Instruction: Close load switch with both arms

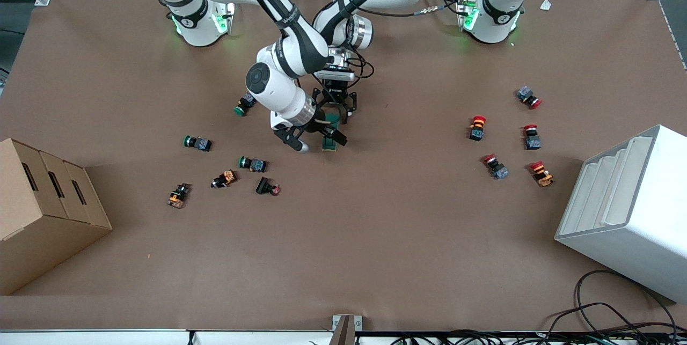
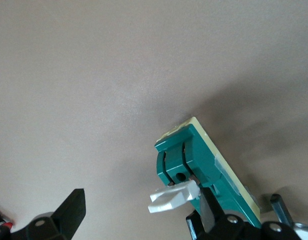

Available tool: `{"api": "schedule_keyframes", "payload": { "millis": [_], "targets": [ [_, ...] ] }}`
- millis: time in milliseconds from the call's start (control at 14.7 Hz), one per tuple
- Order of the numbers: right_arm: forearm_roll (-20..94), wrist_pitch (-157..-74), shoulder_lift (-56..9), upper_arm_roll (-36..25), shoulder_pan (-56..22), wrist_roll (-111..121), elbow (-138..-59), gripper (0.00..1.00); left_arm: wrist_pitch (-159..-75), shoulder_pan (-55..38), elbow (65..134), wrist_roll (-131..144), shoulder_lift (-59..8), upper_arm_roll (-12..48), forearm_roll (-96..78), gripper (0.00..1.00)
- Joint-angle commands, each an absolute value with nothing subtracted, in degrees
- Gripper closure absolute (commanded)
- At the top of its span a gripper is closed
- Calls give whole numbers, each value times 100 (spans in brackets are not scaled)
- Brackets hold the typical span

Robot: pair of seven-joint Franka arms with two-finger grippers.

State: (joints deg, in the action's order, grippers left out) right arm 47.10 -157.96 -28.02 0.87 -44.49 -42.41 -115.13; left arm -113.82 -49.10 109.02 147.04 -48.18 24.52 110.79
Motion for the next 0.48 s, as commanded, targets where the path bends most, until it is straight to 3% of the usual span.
{"api": "schedule_keyframes", "payload": {
  "millis": [0, 409],
  "targets": [
    [4825, -15768, -2830, 132, -4403, -4192, -11321, 0, -11514, -4939, 11074, 14906, -4975, 2470, 10986, 1],
    [4825, -15768, -3059, 132, -4307, -4201, -11022, 0, -11514, -4939, 11074, 14906, -4983, 2470, 10986, 1]
  ]
}}
